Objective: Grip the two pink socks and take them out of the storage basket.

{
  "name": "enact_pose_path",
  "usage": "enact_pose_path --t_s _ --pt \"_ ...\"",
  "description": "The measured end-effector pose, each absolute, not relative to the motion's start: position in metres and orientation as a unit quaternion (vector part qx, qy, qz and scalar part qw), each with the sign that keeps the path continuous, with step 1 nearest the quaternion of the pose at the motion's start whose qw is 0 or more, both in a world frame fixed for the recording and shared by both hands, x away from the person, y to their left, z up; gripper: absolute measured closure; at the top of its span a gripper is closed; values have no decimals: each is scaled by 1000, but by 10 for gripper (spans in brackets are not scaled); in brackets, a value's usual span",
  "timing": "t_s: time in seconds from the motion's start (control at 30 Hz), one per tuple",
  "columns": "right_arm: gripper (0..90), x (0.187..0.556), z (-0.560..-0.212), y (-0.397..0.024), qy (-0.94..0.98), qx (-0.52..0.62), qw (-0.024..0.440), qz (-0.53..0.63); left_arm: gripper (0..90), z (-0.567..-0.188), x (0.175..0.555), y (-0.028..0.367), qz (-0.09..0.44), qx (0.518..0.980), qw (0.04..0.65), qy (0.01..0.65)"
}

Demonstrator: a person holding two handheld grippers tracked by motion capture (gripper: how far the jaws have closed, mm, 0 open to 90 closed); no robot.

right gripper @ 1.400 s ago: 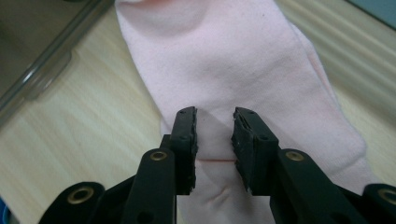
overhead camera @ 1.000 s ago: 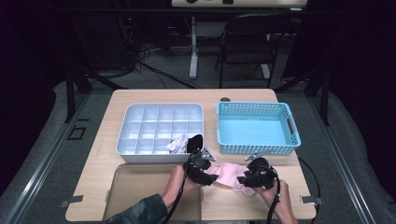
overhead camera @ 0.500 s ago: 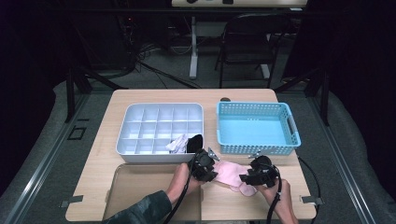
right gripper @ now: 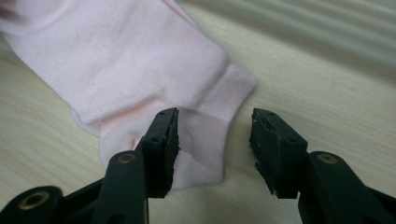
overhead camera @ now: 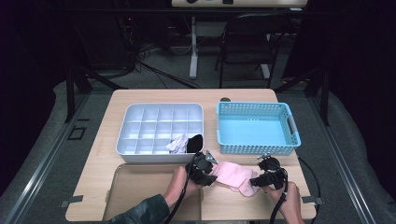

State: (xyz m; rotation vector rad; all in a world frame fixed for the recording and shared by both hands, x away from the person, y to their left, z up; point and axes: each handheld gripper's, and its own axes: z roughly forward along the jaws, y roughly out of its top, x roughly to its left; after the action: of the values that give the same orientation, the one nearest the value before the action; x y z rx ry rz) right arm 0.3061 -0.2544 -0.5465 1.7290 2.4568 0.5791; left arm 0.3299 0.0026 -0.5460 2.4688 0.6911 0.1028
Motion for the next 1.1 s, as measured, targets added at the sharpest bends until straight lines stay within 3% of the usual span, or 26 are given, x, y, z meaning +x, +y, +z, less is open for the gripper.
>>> enact_pose_path --t_s 0.1,0.17,0.33,0.4,0.83,1.1 --pt "538 306 -549 -255 802 567 33 184 597 -547 334 -4 40 927 274 254" --pt "601 306 -548 -253 806 562 31 182 619 -549 334 -7 46 930 269 246" --pt "788 305 -550 -251 806 560 39 185 836 -555 335 -12 52 932 262 245" --pt "825 305 -549 -253 809 556 33 186 874 -555 336 -11 48 931 267 246" --pt "835 299 -510 -247 799 544 48 251 880 -520 348 15 26 911 306 274" --pt "832 302 -505 -244 792 541 19 282 879 -512 360 28 34 910 297 287"
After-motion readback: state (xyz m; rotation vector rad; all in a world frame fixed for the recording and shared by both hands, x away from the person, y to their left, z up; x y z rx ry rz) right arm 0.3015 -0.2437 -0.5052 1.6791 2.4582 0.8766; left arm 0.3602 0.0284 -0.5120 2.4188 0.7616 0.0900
